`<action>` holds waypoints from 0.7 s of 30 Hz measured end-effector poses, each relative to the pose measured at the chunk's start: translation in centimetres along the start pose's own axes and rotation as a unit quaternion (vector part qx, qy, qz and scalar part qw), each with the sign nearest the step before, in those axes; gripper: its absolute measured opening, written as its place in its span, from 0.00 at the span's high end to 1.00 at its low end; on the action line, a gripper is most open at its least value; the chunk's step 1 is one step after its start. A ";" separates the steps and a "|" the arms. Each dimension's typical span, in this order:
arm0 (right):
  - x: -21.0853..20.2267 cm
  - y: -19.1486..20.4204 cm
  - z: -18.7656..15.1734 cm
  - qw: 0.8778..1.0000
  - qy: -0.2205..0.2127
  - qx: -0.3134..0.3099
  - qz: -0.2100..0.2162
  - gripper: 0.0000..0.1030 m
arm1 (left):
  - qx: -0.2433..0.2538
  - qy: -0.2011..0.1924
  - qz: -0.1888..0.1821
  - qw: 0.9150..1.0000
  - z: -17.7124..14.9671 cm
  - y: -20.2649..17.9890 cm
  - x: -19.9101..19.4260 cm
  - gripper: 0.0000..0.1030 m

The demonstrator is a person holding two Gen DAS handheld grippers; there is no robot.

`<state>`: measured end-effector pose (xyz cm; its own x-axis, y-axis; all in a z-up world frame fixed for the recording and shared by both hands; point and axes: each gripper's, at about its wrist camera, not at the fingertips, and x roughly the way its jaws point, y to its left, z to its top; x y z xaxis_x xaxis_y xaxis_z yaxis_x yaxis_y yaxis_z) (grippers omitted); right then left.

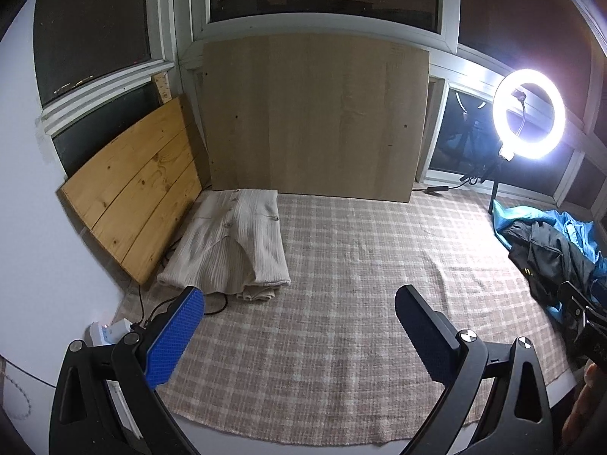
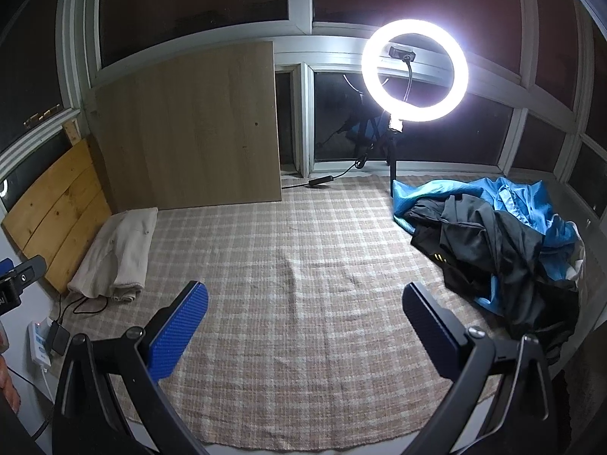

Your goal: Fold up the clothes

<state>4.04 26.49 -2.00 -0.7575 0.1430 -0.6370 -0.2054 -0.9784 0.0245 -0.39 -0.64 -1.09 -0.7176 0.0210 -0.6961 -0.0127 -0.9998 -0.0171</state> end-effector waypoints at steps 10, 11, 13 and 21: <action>0.0 -1.4 -0.4 1.000 0.002 0.017 -0.026 0.00 | 0.014 -0.005 -0.015 1.000 0.1 -0.9 0.5 0.02; 0.0 -1.6 -0.5 0.999 0.002 0.019 -0.029 0.00 | 0.017 -0.005 -0.018 1.000 0.3 -1.1 0.5 0.02; 0.0 -2.0 -0.6 0.999 0.002 0.024 -0.035 0.00 | 0.023 -0.006 -0.026 0.999 0.4 -1.5 0.6 0.02; -0.8 -4.3 -1.3 0.996 0.002 0.047 -0.073 0.00 | 0.062 -0.006 -0.069 0.996 0.8 -4.6 1.2 0.02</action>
